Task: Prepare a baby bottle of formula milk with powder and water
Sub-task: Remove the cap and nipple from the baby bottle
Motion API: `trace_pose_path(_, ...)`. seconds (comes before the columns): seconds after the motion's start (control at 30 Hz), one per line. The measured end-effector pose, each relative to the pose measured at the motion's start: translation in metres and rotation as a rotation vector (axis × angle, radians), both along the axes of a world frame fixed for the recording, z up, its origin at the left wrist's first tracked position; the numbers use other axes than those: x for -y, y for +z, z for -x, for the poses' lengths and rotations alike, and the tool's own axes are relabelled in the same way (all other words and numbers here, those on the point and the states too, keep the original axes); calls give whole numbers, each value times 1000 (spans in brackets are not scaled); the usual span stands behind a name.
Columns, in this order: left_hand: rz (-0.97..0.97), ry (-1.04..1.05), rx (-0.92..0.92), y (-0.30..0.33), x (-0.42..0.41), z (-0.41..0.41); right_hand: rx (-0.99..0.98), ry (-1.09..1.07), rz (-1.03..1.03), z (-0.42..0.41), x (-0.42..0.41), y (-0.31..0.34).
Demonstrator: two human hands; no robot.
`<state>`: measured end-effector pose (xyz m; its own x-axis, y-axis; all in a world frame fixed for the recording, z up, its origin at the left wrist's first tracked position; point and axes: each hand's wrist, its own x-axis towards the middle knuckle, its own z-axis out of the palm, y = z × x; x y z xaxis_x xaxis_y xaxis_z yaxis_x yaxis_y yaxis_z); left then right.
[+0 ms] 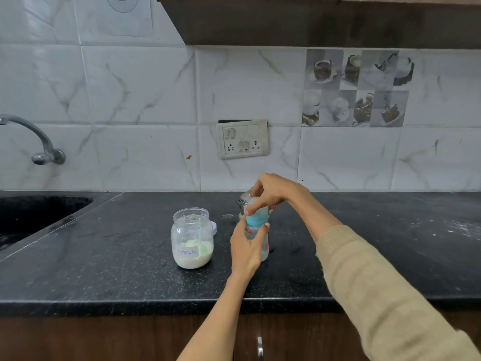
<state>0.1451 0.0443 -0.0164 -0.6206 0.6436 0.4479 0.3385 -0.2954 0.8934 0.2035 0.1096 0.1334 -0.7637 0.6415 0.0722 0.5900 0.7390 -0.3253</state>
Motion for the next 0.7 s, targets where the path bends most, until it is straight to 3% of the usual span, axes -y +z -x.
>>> trace_pose_path(0.23, -21, -8, 9, -3, -2, 1, 183, 122, 37, 5, -3, 14)
trace_pose_path(0.43, -19, -15, 21, -2, 0, 1, 308, -76, -78, 19, 5, 7)
trace_pose_path(0.7, -72, -29, 37, -6, -3, 3, 441, 130, 53, 24, 8, 21)
